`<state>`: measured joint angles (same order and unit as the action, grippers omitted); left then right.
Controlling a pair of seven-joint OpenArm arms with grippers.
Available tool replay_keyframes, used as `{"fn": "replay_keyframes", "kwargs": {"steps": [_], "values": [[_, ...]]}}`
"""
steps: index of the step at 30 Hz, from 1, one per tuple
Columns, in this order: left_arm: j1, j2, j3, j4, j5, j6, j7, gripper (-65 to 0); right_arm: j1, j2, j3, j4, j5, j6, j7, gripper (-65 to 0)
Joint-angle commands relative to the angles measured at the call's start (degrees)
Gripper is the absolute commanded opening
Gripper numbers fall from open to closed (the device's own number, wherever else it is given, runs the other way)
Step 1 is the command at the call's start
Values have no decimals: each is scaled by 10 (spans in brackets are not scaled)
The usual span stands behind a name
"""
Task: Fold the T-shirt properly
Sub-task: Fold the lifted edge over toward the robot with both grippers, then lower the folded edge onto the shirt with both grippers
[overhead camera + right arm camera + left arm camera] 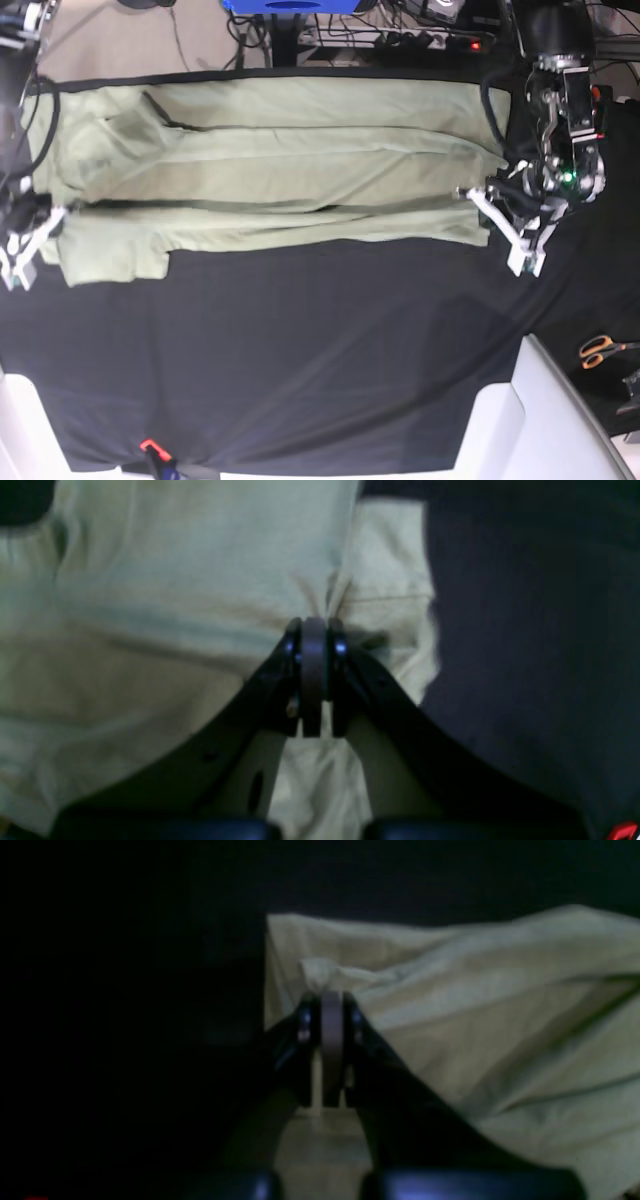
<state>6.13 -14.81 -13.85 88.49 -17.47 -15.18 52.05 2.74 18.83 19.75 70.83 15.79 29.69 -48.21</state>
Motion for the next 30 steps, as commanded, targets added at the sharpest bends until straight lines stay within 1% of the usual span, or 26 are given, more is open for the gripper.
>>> {"fn": "replay_keyframes", "kwargs": {"steps": [1,3,5,8,13,18,21,27,30], "values": [[2,-7,-4,16,0,2,-4,-650,6,11,5,18,2,-1,6,-642],[14,-7,-6,23,0,2,-4,-650,-9,7,8,32,3,-1,2,-642],[26,-7,-8,27,0,2,-7,-650,-22,-10,28,51,0,-1,-2,-642],[44,-8,-9,43,0,2,-8,-650,-35,-23,44,75,-1,-1,-24,-642],[67,-8,-9,61,0,2,-8,-650,-62,-32,47,108,-1,-2,-29,-642],[74,-9,-9,61,0,1,-8,-650,-80,-32,47,111,-1,0,-28,-642],[74,-22,-9,61,0,1,-8,-650,-92,-32,47,111,1,1,-28,-642],[77,-24,-8,82,0,1,-4,-650,-101,-33,47,112,2,2,-27,-642],[84,-24,-8,82,0,1,-4,-650,-103,-39,47,112,2,2,-28,-642]]}}
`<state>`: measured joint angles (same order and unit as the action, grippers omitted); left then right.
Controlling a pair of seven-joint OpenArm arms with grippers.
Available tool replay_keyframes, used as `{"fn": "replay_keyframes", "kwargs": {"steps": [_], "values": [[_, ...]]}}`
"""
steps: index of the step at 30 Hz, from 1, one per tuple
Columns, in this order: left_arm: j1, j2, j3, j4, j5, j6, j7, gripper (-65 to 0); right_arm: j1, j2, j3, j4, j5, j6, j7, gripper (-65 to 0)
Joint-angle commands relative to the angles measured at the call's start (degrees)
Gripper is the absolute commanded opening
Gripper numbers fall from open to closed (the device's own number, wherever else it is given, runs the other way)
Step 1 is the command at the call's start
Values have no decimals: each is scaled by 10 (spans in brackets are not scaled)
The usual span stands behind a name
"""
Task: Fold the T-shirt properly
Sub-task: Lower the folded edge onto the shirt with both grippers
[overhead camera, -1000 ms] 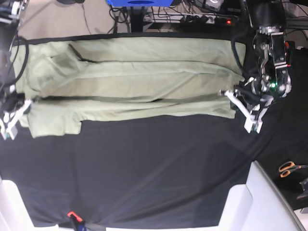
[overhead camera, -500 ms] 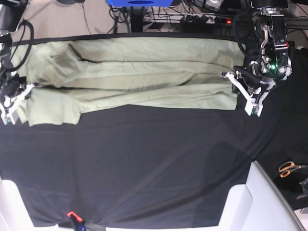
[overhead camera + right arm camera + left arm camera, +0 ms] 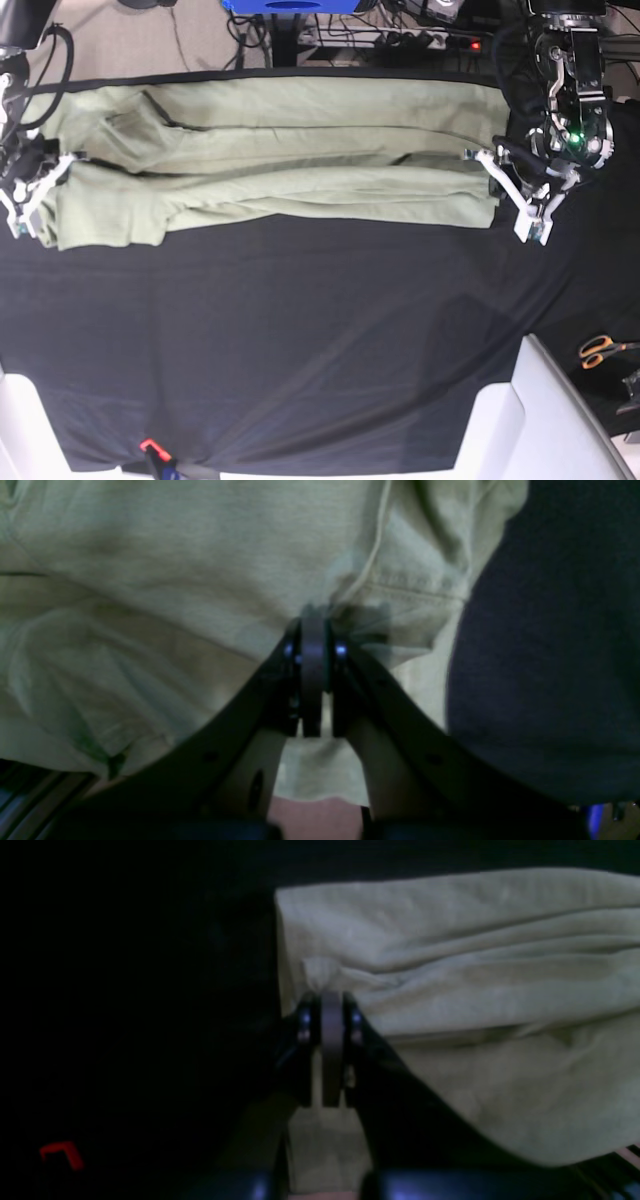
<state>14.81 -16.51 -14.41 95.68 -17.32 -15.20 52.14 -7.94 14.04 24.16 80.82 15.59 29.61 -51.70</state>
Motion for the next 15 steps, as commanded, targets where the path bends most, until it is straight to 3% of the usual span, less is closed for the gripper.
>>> {"fn": "replay_keyframes", "kwargs": {"steps": [1,12,15], "values": [[-3,-7,-2,10,-1,1,-6,-650,3,9,3,16,4,2,7,-642],[-3,-7,0,4,4,0,-8,-650,-17,-2,4,78,4,-1,-29,-642],[-3,-7,-1,4,4,0,-8,-650,-25,-18,4,86,2,-1,-28,-642]]}}
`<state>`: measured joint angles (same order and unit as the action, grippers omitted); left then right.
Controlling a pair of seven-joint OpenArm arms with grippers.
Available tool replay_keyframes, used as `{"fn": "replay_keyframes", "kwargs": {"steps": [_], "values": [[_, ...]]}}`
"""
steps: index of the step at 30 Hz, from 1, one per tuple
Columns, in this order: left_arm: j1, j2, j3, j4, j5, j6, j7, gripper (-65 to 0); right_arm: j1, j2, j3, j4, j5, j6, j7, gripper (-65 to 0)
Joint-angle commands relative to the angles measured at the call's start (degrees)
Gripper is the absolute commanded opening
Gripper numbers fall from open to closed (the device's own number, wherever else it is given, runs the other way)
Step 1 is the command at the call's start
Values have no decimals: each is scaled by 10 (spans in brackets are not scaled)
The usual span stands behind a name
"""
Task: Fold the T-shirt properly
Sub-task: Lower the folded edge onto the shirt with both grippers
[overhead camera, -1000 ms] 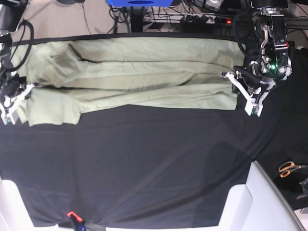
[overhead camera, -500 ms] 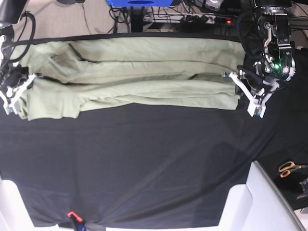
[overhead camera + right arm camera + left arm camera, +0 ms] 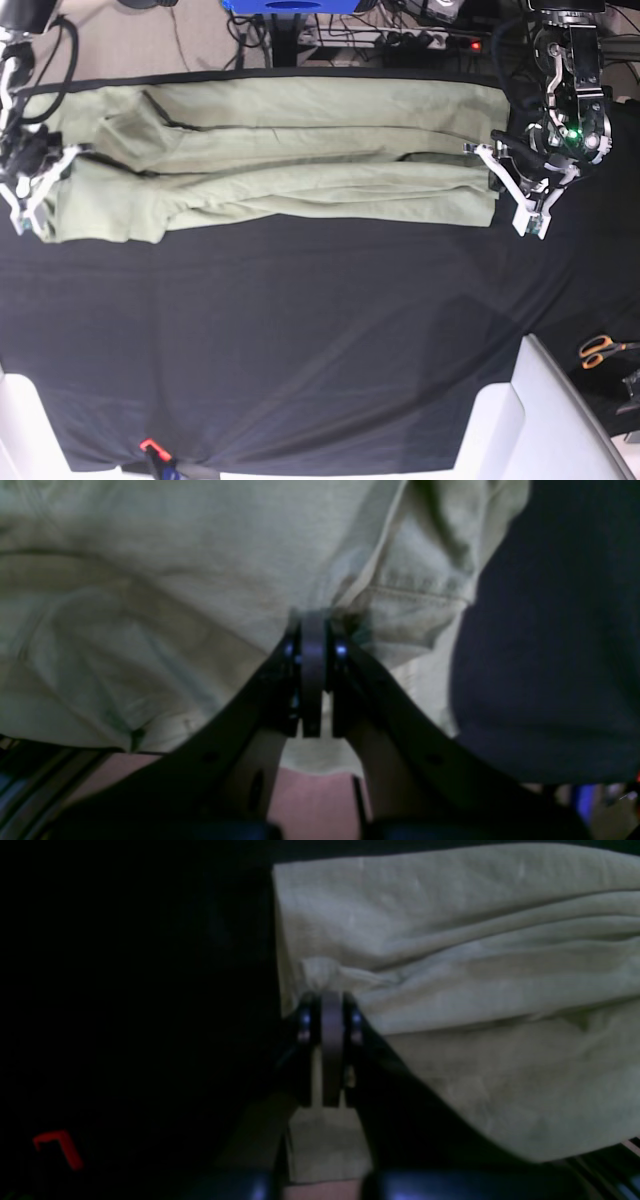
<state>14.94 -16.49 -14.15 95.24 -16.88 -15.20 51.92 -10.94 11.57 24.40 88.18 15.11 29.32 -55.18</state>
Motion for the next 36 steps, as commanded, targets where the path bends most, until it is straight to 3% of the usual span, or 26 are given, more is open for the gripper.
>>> {"fn": "replay_keyframes", "kwargs": {"steps": [1,32,36], "values": [[-4,-8,-4,8,0,0,-6,-650,3,5,2,14,6,2,7,-642],[8,-18,0,-27,0,0,-9,-650,-20,-4,2,9,5,0,10,-635],[10,-18,0,-33,0,0,-12,-650,-19,-6,3,14,6,-37,-3,-588]]}}
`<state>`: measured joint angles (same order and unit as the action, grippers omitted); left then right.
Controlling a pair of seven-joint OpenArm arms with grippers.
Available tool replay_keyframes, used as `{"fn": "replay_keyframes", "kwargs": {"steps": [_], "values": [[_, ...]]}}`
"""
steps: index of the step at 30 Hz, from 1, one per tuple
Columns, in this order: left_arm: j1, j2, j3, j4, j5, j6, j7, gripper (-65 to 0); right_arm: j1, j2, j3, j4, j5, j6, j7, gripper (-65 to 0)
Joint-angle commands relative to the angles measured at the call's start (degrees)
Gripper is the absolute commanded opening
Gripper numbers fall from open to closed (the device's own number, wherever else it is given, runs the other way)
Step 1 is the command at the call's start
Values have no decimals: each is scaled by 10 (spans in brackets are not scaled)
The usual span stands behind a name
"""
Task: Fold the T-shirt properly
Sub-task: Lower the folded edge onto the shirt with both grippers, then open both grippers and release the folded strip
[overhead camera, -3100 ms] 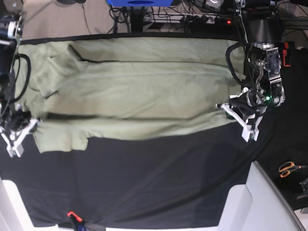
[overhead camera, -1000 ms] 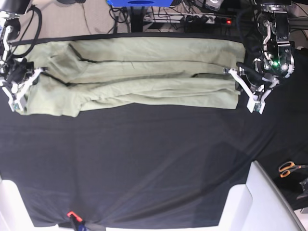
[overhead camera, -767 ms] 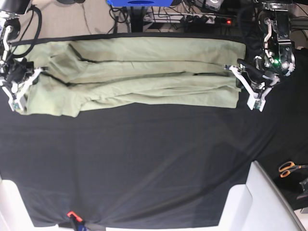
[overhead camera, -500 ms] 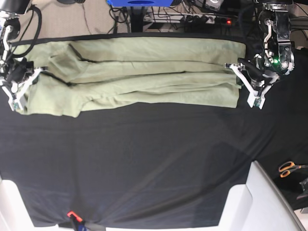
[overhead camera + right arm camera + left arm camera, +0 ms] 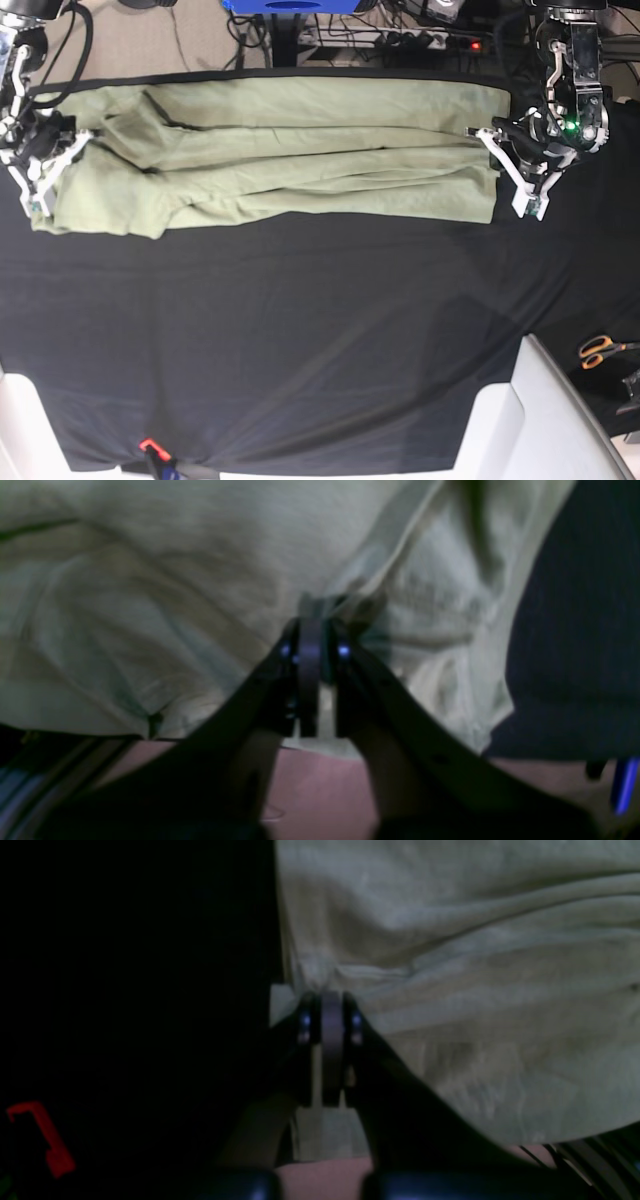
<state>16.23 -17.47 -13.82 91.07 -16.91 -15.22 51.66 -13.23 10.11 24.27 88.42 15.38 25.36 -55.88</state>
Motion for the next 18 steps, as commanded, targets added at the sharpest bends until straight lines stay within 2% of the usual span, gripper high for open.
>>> {"fn": "replay_keyframes", "kwargs": {"steps": [1,3,5,8,12,14,18], "values": [[-2,-8,-3,8,0,1,-19,-650,1,6,14,16,7,-4,-3,-545],[0,-8,-3,8,0,1,-30,-650,0,-12,49,36,7,-4,-11,-456],[5,-8,-3,8,0,1,-31,-650,-3,-36,90,73,3,-4,-8,-398],[7,-8,-3,8,0,1,-33,-650,-8,-49,112,132,4,-3,-7,-386],[7,-8,-3,8,0,1,-33,-650,33,-37,92,125,2,-2,10,-387],[7,-8,-3,8,0,1,-33,-650,47,-23,68,90,6,-2,36,-434],[7,-8,-3,8,0,1,-33,-650,80,-7,31,13,6,-2,59,-650]]}}
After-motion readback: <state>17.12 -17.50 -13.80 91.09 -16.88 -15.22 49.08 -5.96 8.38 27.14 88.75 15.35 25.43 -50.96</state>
